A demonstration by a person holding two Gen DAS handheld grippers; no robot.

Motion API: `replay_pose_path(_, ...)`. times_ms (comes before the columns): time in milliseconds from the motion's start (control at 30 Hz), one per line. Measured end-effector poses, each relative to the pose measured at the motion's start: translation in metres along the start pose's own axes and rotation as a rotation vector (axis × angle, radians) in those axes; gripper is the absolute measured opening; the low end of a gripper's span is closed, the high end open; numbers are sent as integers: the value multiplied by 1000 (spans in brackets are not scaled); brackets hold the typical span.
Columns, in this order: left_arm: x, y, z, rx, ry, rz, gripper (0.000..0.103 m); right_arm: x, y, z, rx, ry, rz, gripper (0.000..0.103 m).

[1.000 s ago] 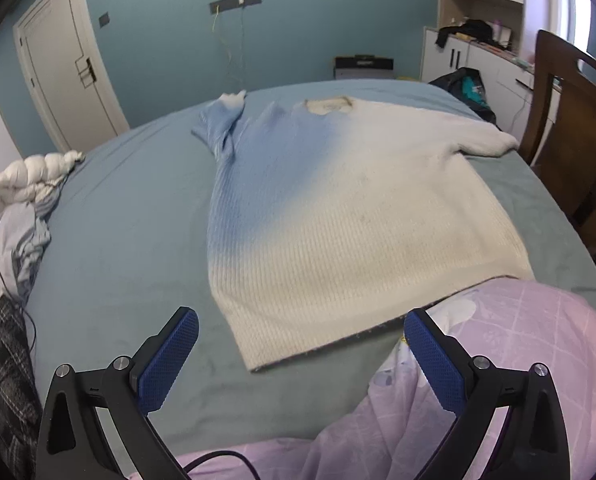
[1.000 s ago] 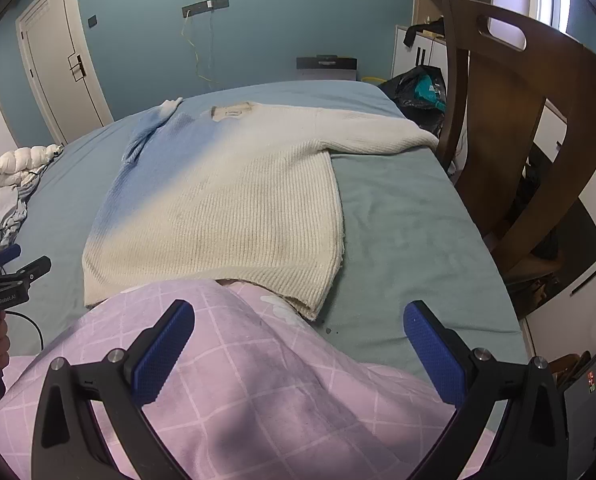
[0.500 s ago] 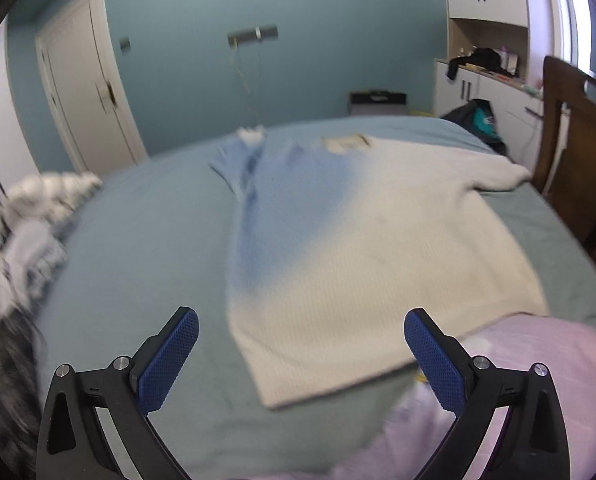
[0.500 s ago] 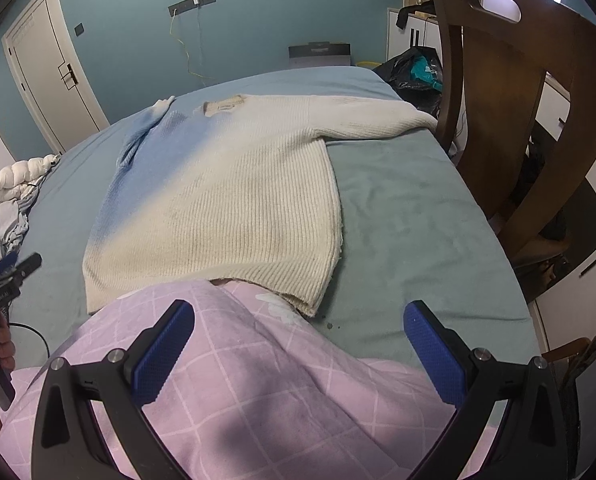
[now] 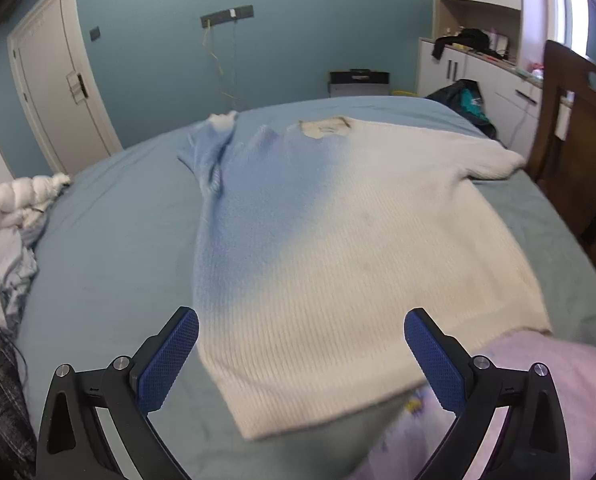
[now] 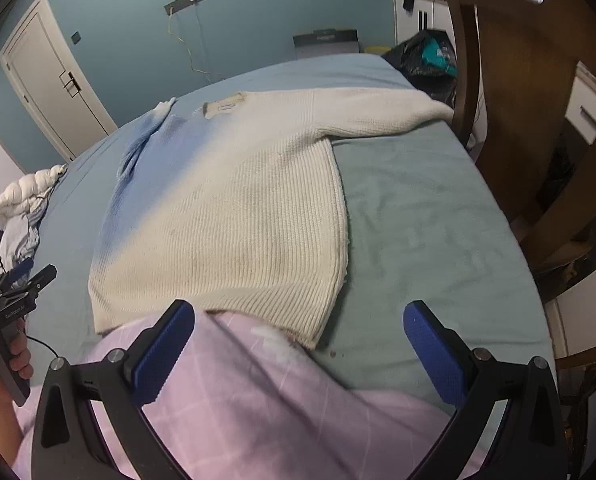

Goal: Fold small clothes
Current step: 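Move the right gripper to the cream sleeve cuff and grasp it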

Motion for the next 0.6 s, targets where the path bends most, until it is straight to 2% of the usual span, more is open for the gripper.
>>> replay_pose_path(100, -17, 0, -4, -21, -61, 29, 103, -19, -14, 21, -56, -20, -21, 102)
replay_pose_path(200, -36, 11, -17, 11, -41, -12, 103, -36, -26, 34, -141, -108, -35, 102)
replay_pose_path(300, -52, 20, -34, 62, -35, -36, 103, -63, -46, 58, -220, -149, -50, 102)
replay_pose_path(433, -76, 29, -56, 128, -72, -67, 103, -104, -78, 94, -332, -171, -50, 93)
replay_pose_path(500, -86, 30, -66, 163, -89, -67, 103, -126, -95, 118, -400, -149, -39, 92)
replay_pose_path(600, -98, 33, -71, 212, -65, -84, 103, -163, -120, 155, -489, -97, -25, 91)
Point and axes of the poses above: each gripper's, at about its wrist camera, not at the fingertips, and x roughly against the way its jaws point, z to its right, y to its underside, the point moved 8 cm from there along -x, roughly the way its jaws point, and after that the axes turned 13 degrees about x, right-handed, at the moved point
